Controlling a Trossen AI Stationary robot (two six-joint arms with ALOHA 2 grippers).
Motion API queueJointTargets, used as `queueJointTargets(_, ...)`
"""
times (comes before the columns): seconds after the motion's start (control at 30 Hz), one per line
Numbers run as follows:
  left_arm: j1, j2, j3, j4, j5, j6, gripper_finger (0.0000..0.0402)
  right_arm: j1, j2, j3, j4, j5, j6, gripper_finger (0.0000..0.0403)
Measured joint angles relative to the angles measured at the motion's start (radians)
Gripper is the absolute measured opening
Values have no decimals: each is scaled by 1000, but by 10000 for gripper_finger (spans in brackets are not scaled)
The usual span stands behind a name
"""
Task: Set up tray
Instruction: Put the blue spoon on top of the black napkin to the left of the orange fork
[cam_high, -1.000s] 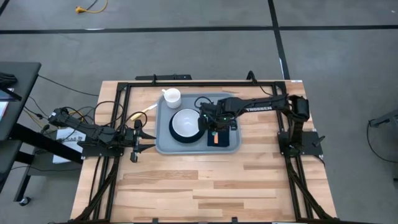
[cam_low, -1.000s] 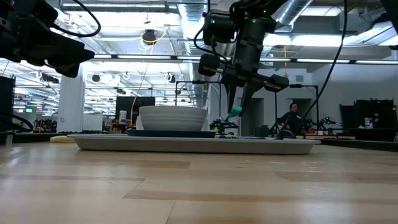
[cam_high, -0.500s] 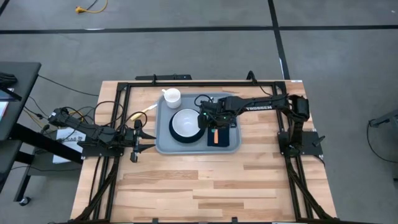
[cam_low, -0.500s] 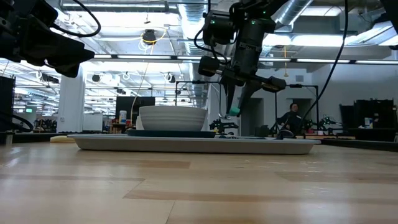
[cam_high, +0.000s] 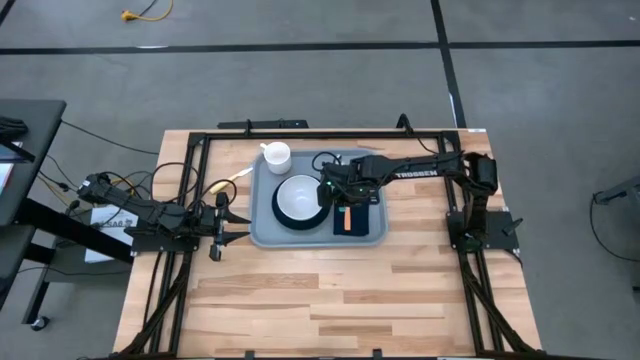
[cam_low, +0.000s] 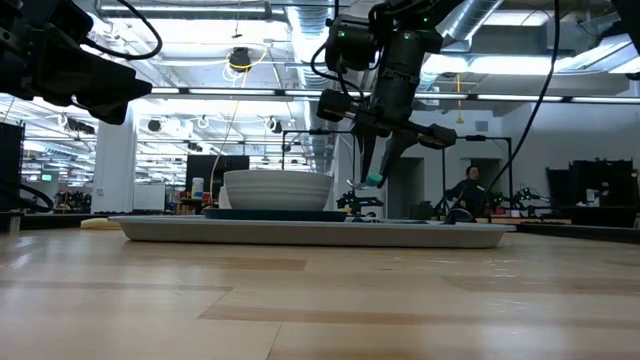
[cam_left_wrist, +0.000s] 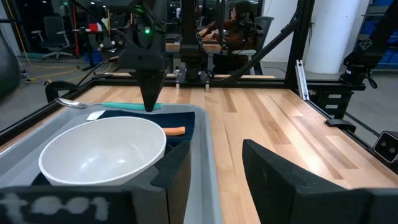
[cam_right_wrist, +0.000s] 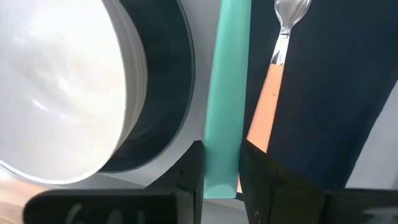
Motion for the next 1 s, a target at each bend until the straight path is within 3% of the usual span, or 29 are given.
queueJointTargets(0.4,0,0,0,0,0,0,135,12,0,0,-34,21,17,60)
queueJointTargets(0.57,0,0,0,0,0,0,135,17,55,-4,-51,-2,16,60)
queueJointTargets(1.0,0,0,0,0,0,0,135,29,82,2,14,-28,39,60)
